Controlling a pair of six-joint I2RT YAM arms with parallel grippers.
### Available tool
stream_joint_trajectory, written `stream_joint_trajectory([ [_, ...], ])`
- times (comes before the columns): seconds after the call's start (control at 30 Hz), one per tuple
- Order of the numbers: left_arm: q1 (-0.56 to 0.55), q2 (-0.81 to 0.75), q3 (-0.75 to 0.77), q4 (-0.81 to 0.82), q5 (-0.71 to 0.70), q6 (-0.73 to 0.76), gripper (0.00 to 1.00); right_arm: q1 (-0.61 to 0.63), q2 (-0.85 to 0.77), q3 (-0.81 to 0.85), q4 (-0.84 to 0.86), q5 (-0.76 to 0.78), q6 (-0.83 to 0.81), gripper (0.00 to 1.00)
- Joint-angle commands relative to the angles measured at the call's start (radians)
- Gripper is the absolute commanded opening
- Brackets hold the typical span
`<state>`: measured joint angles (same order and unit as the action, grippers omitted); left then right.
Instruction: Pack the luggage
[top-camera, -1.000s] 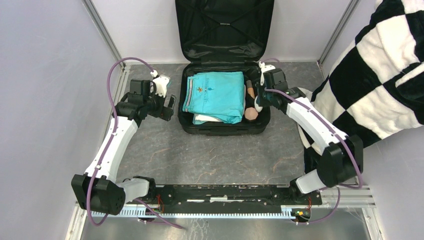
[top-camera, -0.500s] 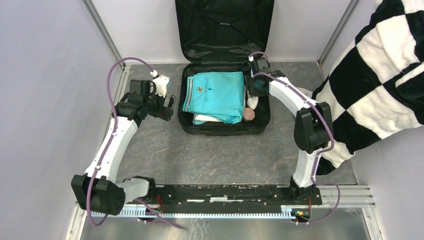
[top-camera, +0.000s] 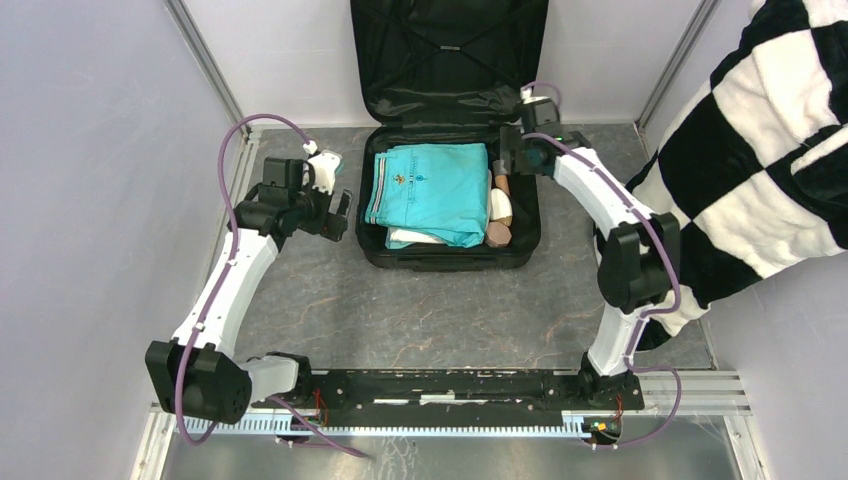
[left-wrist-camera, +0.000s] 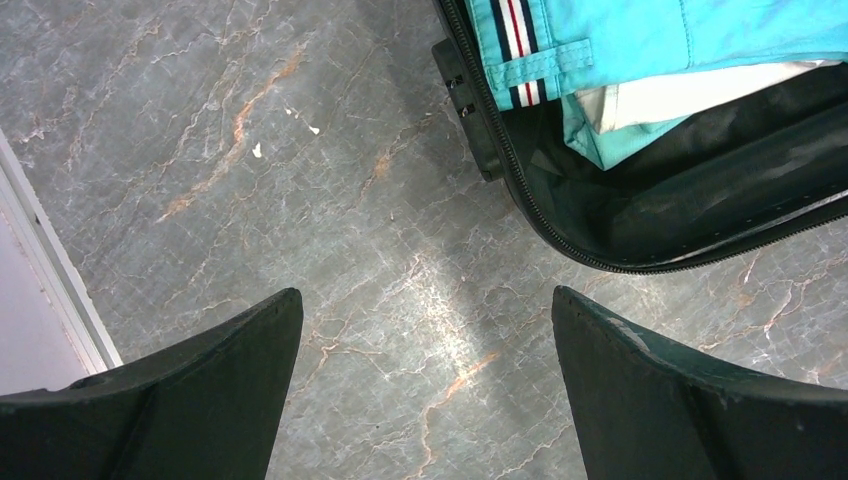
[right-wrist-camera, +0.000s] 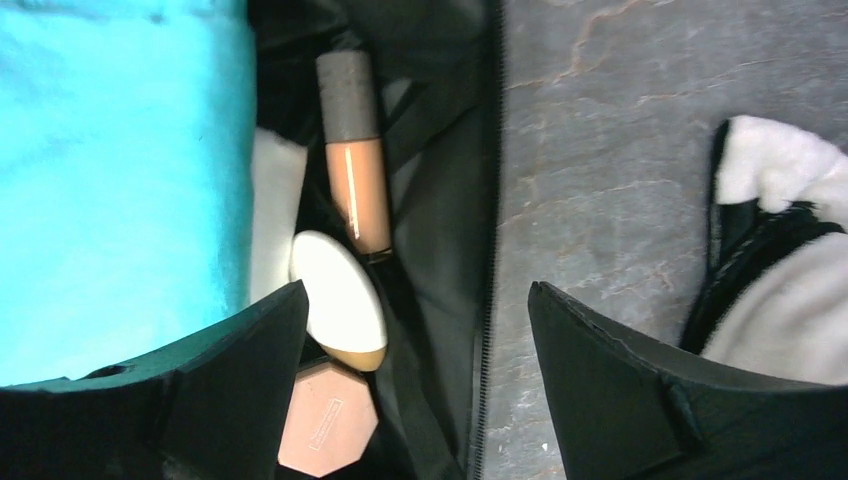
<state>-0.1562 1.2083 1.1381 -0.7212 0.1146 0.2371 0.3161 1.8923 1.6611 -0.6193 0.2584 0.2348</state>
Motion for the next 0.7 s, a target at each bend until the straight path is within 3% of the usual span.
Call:
stream_joint_trajectory([
  [0.0, 0.005, 0.018, 0.017, 0.052, 0.015, 0.022, 1.0, -0.107, -0.127, -0.029, 0.121, -0.068, 0.092, 0.9],
  [0.17, 0.009, 0.052, 0.035, 0.078, 0.005, 0.011, 1.0, -0.187, -0.137, 0.024, 0.281, -0.214, 0.123, 0.89],
  [0.33, 0.012, 0.118, 0.108, 0.057, 0.037, -0.007, 1.0, -0.201, -0.05, 0.14, 0.449, -0.238, 0.107, 0.8],
  [0.67, 0.042, 0.128, 0.01, 0.067, 0.095, 0.031, 1.0, -0.201, 0.144, 0.218, 0.815, -0.214, 0.061, 0.63],
])
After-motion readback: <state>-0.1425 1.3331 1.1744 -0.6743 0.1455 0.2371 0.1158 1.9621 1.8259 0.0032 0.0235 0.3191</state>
